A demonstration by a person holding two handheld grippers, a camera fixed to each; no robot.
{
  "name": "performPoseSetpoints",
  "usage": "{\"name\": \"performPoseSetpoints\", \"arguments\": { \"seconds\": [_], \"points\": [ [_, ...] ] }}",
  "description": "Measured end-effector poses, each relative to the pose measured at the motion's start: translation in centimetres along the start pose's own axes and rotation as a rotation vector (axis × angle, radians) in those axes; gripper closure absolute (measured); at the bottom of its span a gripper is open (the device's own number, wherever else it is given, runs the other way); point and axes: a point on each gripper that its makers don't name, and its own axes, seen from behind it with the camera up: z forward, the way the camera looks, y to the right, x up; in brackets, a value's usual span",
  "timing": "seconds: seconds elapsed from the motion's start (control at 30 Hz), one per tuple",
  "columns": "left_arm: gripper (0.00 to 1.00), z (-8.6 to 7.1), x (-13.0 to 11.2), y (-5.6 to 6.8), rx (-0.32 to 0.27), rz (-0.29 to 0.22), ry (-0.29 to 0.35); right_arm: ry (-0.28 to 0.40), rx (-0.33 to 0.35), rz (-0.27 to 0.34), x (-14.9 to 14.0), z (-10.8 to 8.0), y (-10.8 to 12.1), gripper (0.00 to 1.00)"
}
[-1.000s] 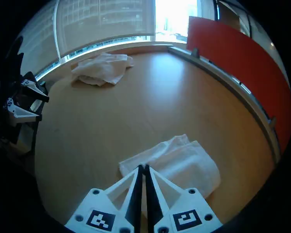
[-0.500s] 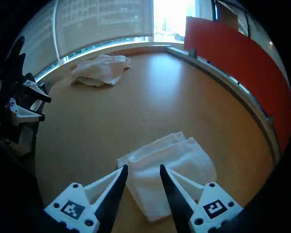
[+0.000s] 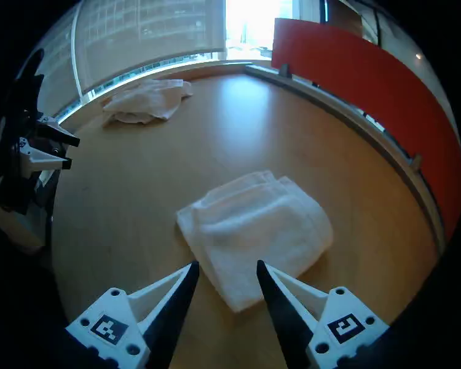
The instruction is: Fold towel
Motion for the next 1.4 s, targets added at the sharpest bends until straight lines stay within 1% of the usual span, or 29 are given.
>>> {"name": "performPoseSetpoints", "arguments": {
  "seconds": [0.2, 0.37, 0.5, 0.57, 0.63, 0.7, 0.83, 0.97, 1.03, 1.17, 1.27, 1.37, 1.4],
  "points": [
    [0.02, 0.0, 0.0, 0.1, -0.001, 0.005, -0.003, -0.027, -0.022, 0.044, -3.0, -0.8, 0.6, 0.28],
    [0.02, 0.1, 0.0, 0.2, -0.001, 0.011, -0.005, -0.03, -0.04, 0.064, -3.6, -0.5, 1.1, 0.28],
    [0.02, 0.1, 0.1, 0.2, 0.001, 0.01, -0.005, -0.034, -0.044, 0.084, -4.0, 0.1, 1.0, 0.32],
    [0.02, 0.1, 0.1, 0.2, 0.001, 0.008, -0.004, -0.032, -0.044, 0.092, -4.1, 0.2, 0.9, 0.36],
    [0.02, 0.1, 0.0, 0.2, 0.002, 0.006, -0.004, -0.035, -0.045, 0.098, -4.2, 0.3, 0.9, 0.43],
    [0.02, 0.1, 0.0, 0.2, 0.003, 0.004, -0.004, -0.038, -0.046, 0.103, -4.4, 0.4, 0.9, 0.53],
    [0.02, 0.1, 0.0, 0.1, 0.004, 0.004, -0.004, -0.038, -0.05, 0.112, -4.6, 0.5, 0.9, 0.63],
    [0.02, 0.2, -0.1, 0.1, 0.004, 0.003, -0.006, -0.036, -0.053, 0.119, -4.7, 0.6, 1.0, 0.68],
    [0.02, 0.2, -0.1, 0.1, 0.003, 0.002, -0.007, -0.036, -0.054, 0.121, -4.7, 0.6, 0.9, 0.69],
    [0.02, 0.3, -0.1, 0.3, 0.001, 0.002, -0.009, -0.036, -0.056, 0.12, -4.7, 0.7, 0.8, 0.75],
    [0.02, 0.4, -0.1, 0.4, 0.0, 0.004, -0.009, -0.036, -0.057, 0.121, -4.7, 0.7, 0.7, 0.83],
    [0.02, 0.4, 0.0, 0.4, -0.001, 0.006, -0.009, -0.033, -0.058, 0.123, -4.7, 0.6, 0.7, 0.94],
    [0.02, 0.4, 0.0, 0.4, -0.002, 0.007, -0.009, -0.033, -0.059, 0.122, -4.7, 0.6, 0.8, 0.95]
  ]
}}
